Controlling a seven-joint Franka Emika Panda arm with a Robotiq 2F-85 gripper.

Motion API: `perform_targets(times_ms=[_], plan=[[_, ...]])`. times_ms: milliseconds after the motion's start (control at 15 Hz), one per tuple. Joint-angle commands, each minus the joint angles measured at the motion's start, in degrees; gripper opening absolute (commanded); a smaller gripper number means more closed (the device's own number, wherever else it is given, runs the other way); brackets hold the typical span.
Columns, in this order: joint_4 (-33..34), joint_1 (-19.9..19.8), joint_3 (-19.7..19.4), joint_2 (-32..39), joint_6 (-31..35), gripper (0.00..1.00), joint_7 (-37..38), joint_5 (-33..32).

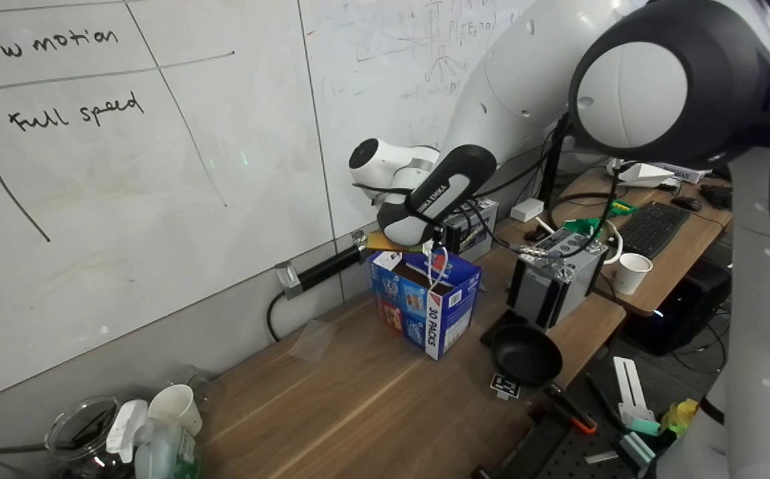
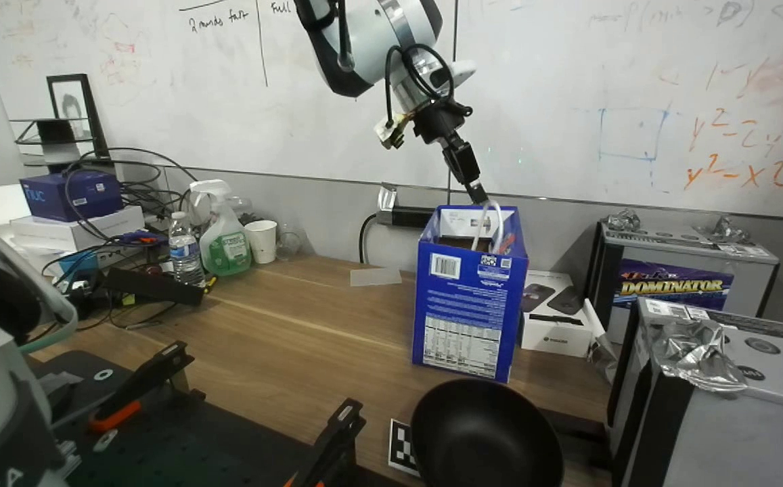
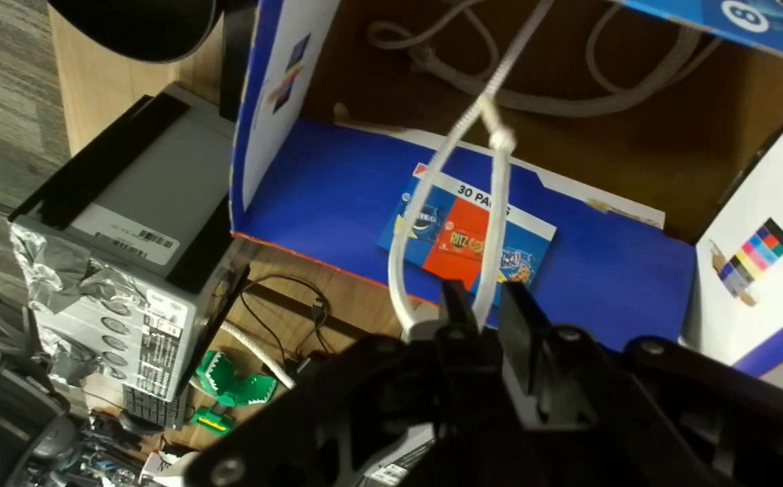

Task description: Put the string in blue box

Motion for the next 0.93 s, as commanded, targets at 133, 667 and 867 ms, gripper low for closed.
perform_targets(times_ms=[133, 667, 867], plan=[[-7.1, -4.3, 3.2, -5.6, 4.3, 0.67, -13.2, 4.0], [-26.9, -6.9, 4.3, -25.9, 7.9, 1.00, -43.3, 14.3], [-33.1, -7.2, 5.7, -35.2, 5.4, 1.00, -55.3, 19.7]])
